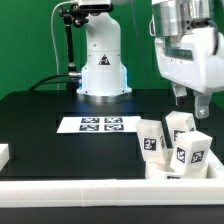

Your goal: Assemble stool

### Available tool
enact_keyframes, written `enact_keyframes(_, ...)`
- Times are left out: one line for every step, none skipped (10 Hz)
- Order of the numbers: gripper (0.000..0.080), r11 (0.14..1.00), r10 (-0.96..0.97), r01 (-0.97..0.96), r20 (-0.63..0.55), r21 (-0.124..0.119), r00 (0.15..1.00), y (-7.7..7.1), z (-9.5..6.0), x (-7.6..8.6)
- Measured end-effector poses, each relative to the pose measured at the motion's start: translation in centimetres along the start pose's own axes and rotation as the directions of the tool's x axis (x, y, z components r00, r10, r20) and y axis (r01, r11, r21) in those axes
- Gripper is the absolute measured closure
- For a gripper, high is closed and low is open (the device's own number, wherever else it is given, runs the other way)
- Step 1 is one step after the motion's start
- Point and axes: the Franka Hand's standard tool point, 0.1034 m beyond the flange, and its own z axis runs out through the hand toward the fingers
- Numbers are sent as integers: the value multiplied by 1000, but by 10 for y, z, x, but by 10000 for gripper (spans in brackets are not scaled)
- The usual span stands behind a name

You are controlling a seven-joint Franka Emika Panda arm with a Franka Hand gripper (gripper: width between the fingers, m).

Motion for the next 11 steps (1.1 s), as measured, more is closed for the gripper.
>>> enact_keyframes(150, 994, -113, 112, -5, -3, 994, 0, 0, -1)
enact_keyframes(150, 975, -223, 223, -6, -5, 975, 0, 0, -1)
enact_keyframes(150, 958, -285, 285, -6, -6, 958, 0, 0, 0)
enact_keyframes(150, 939, -344, 343, -7, -7, 939, 0, 0, 0)
enact_keyframes(150, 918, -396, 396, -7, -8, 918, 0, 0, 1)
enact_keyframes(150, 888, -460, 460, -7, -8, 888, 0, 0, 1)
enact_keyframes(150, 848, -531, 530, -7, -10, 848, 0, 0, 2)
enact_keyframes(150, 768, -640, 640, -15, -25, 768, 0, -1, 3)
enact_keyframes(150, 692, -722, 721, -19, -39, 692, 0, -1, 3)
enact_keyframes(150, 604, -796, 795, -15, -43, 604, 0, -1, 3)
enact_keyframes(150, 482, -876, 875, -9, -53, 482, 0, -1, 4)
